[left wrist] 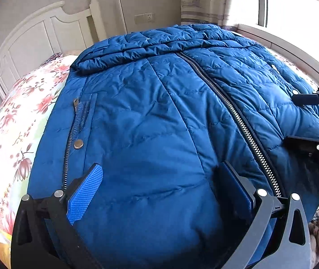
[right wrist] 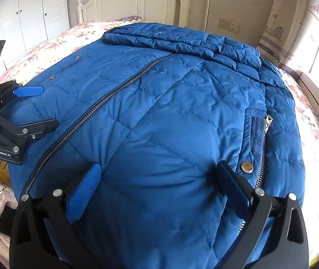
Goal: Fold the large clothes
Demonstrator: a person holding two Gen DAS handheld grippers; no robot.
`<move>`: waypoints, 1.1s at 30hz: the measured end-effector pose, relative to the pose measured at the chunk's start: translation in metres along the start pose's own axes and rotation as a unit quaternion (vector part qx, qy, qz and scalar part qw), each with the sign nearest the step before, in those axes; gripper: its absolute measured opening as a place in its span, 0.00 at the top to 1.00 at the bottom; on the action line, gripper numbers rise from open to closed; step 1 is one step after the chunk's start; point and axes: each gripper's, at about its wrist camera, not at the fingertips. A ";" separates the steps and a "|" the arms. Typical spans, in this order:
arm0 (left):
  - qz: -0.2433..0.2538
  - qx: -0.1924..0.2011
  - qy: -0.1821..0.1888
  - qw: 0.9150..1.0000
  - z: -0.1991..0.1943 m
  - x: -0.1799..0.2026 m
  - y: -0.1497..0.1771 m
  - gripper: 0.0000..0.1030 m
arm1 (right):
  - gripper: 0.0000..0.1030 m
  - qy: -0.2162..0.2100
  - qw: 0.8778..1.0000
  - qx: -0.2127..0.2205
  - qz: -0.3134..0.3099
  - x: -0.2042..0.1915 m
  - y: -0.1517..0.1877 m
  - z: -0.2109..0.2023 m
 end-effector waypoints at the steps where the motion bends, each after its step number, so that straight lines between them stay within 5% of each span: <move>1: -0.001 -0.001 0.000 1.000 -0.001 0.000 0.001 0.04 | 0.03 0.004 1.000 -0.005 0.001 0.000 -0.001 -0.003; 18: -0.018 0.006 0.020 1.000 -0.016 -0.007 0.014 0.04 | 0.04 0.003 0.999 0.008 0.038 0.035 0.032 -0.030; 23: -0.093 0.024 -0.003 0.995 -0.050 -0.062 0.053 0.04 | 0.05 0.028 0.996 0.052 0.059 0.059 0.052 -0.069; 27: -0.166 0.018 -0.014 0.986 -0.060 -0.104 0.096 0.04 | 0.04 0.050 0.992 0.041 0.108 0.098 0.081 -0.089; 33: -0.175 0.015 0.021 0.984 -0.048 -0.108 0.110 0.04 | 0.07 0.031 0.989 0.034 0.142 0.111 0.105 -0.088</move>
Point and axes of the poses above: each gripper's, at about its wrist camera, not at the fingertips, and z roughly the way its jaws point, x to its right, y to its underside, and after that the axes turned 14 degrees about z, right-handed
